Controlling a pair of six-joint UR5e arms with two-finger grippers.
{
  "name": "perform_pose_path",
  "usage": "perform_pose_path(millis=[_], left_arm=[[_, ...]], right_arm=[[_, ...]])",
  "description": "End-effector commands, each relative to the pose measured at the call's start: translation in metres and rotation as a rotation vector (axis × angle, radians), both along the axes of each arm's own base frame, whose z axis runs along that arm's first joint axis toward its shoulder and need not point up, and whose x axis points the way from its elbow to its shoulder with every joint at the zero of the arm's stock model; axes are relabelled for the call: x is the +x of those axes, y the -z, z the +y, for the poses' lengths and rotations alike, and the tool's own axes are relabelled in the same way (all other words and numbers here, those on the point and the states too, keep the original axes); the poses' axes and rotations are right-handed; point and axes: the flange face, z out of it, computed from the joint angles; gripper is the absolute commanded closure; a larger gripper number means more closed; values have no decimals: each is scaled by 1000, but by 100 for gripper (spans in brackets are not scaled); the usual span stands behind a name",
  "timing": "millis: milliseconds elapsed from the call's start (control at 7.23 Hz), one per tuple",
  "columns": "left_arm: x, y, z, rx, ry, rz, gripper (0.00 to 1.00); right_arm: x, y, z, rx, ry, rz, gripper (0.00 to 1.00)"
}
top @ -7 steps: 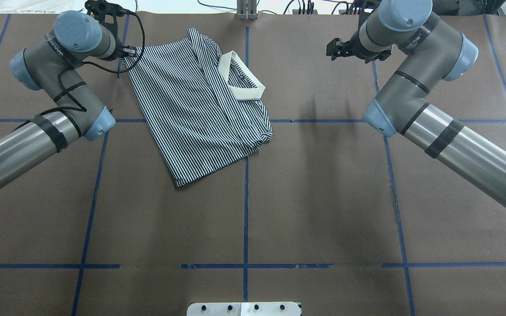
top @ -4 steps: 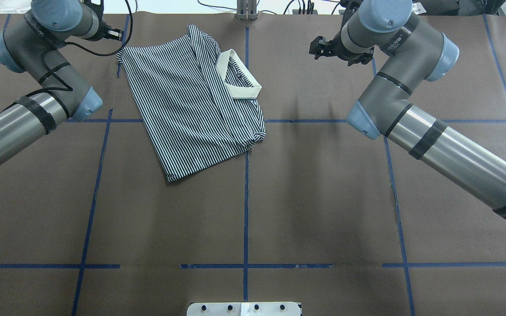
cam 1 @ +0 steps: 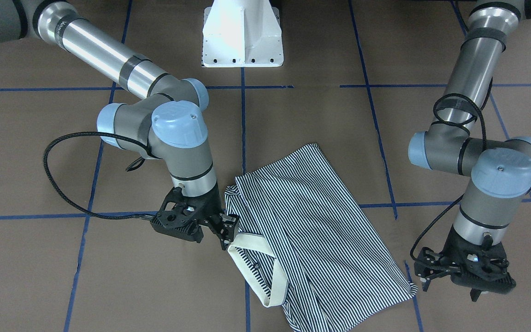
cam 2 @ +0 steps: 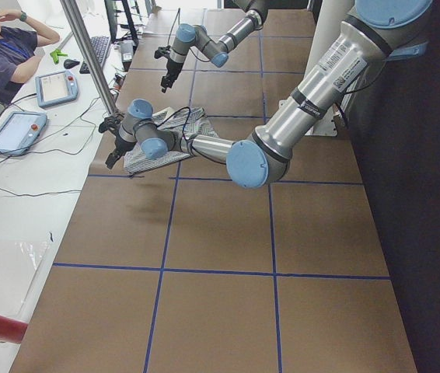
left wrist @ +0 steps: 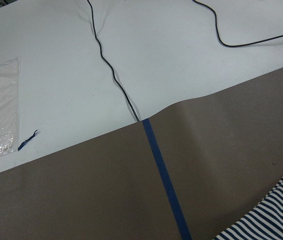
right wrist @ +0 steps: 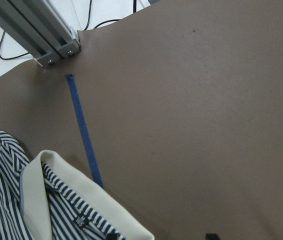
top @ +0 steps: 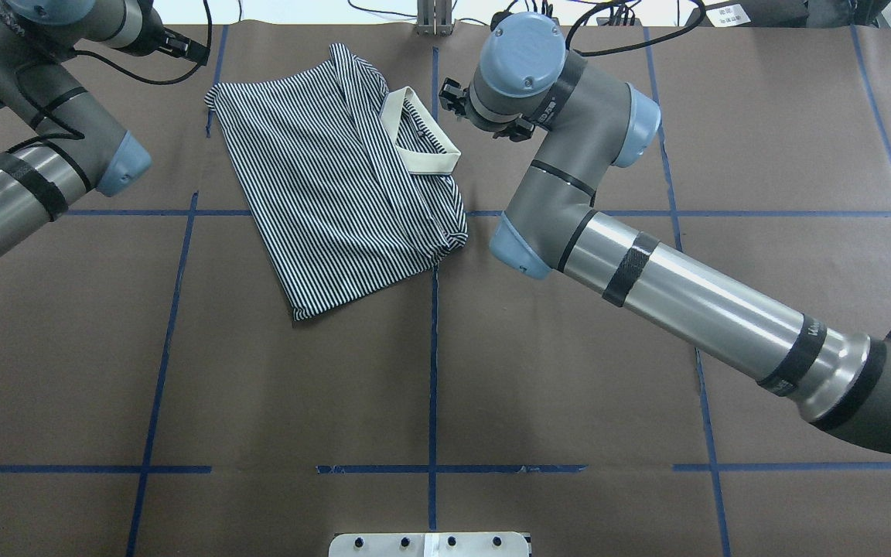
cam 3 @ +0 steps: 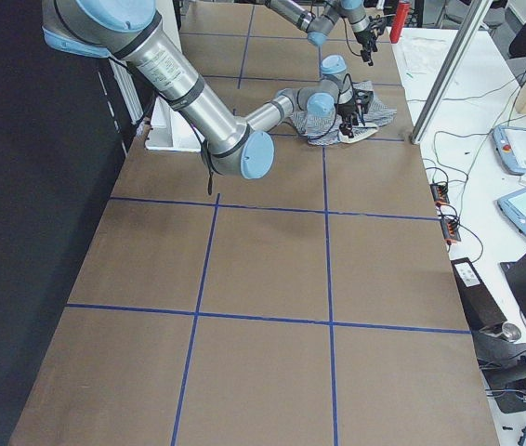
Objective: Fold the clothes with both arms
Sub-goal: 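Release the shirt with the left gripper while the right gripper moves toward it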
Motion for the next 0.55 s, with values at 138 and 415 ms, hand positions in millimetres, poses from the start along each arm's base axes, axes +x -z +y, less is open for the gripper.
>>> perform_pose_path(millis=[138, 415], left_arm=[[-1, 2, 0, 2, 1, 5, 0], [0, 1, 1, 1, -1, 6, 0]], right_arm=[[-48, -1, 41, -70, 43, 65, 20], [-68, -11, 65, -77, 63, 102, 22]])
